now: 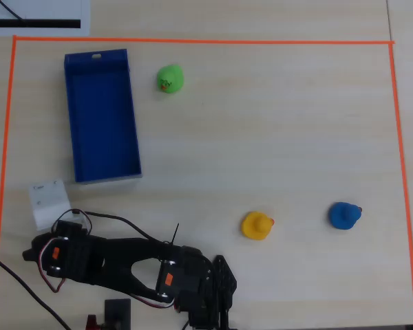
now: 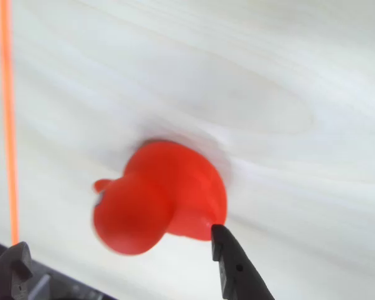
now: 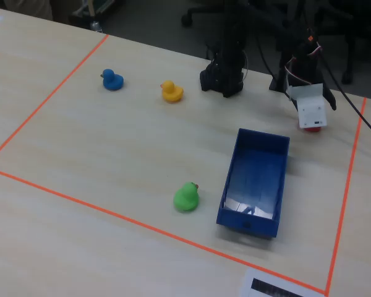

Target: Grasp red duck and put it into box.

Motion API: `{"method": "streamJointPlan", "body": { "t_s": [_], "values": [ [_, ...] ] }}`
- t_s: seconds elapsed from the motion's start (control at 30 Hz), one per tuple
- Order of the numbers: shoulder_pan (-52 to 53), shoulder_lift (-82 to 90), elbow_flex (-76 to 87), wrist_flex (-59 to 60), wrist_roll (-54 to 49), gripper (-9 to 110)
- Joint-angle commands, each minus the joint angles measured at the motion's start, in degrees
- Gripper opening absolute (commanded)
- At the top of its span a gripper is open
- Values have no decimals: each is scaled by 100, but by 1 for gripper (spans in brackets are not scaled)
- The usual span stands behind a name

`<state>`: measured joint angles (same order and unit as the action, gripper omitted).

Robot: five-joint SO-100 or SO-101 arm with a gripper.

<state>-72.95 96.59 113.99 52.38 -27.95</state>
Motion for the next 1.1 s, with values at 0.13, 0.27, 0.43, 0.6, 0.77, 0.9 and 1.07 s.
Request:
{"method": "streamJointPlan", "body": {
  "t_s": [0.13, 0.27, 0.43, 0.6, 0.77, 0.9, 1.07],
  "values": [
    [-114, -88, -202, -185, 176, 37],
    [-185, -158, -246, -202, 290, 37],
    [-220, -229, -334, -149, 378, 37],
    [-220, -369, -387, -202, 466, 36],
    [-255, -554, -387, -325, 519, 33],
    [-290, -668, -387, -360, 519, 2],
    [-272, -721, -369, -325, 475, 0]
  ]
}}
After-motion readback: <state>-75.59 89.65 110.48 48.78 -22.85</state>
